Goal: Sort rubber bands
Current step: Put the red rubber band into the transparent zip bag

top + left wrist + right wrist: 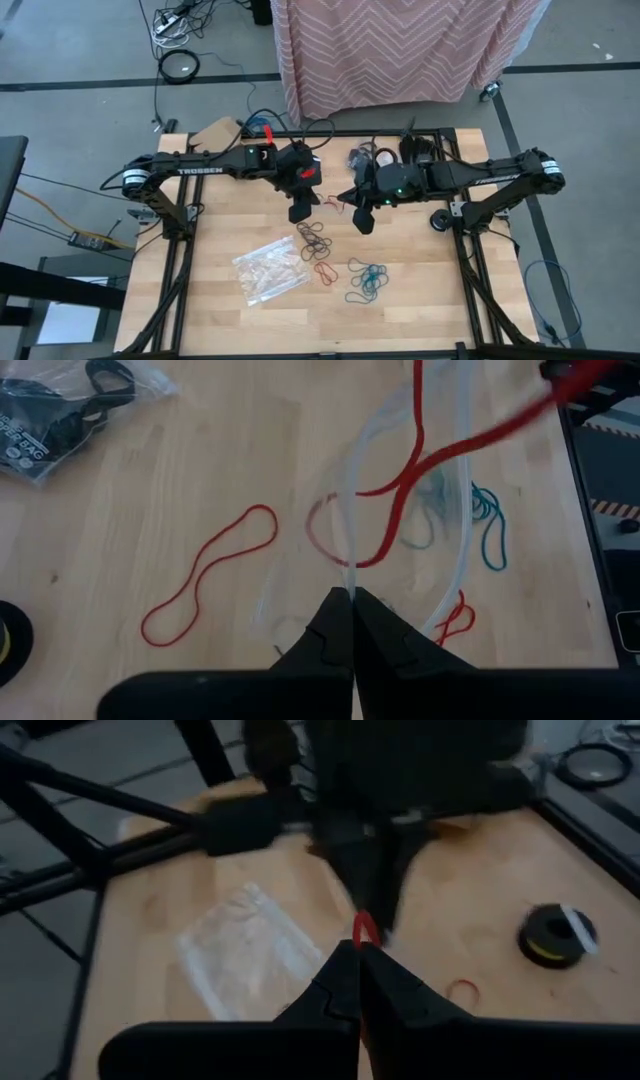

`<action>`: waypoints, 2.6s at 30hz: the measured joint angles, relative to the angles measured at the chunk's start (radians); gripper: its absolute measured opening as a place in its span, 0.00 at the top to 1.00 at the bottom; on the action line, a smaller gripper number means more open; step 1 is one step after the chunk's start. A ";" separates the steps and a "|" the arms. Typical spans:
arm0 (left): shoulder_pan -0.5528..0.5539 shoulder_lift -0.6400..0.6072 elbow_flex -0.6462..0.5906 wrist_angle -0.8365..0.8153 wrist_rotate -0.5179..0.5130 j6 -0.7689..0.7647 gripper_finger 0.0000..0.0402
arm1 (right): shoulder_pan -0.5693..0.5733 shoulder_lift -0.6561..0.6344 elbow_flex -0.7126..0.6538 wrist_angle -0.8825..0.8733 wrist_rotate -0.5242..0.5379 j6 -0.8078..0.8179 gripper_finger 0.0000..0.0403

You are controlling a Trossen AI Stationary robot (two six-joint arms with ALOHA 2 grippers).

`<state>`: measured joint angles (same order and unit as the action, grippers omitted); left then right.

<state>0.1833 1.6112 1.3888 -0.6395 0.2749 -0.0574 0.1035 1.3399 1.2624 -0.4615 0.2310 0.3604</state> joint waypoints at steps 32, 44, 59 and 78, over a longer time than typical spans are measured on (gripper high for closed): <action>0.093 -0.230 0.000 -0.391 -0.276 0.104 1.00 | -0.175 0.058 -0.229 -0.026 -0.080 0.003 0.86; 0.099 -0.307 0.000 -0.411 -0.309 0.056 1.00 | -0.165 0.066 -0.588 0.433 -0.054 0.130 0.87; 0.099 -0.303 0.000 -0.413 -0.335 0.053 1.00 | -0.166 0.327 -0.630 0.656 -0.131 0.087 0.86; 0.099 -0.303 0.000 -0.396 -0.363 0.038 1.00 | -0.128 0.241 -0.639 0.577 -0.139 0.390 1.00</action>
<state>0.2821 1.3087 1.3891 -1.0360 -0.0879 -0.0196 -0.0246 1.5806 0.6236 0.1158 0.0925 0.7506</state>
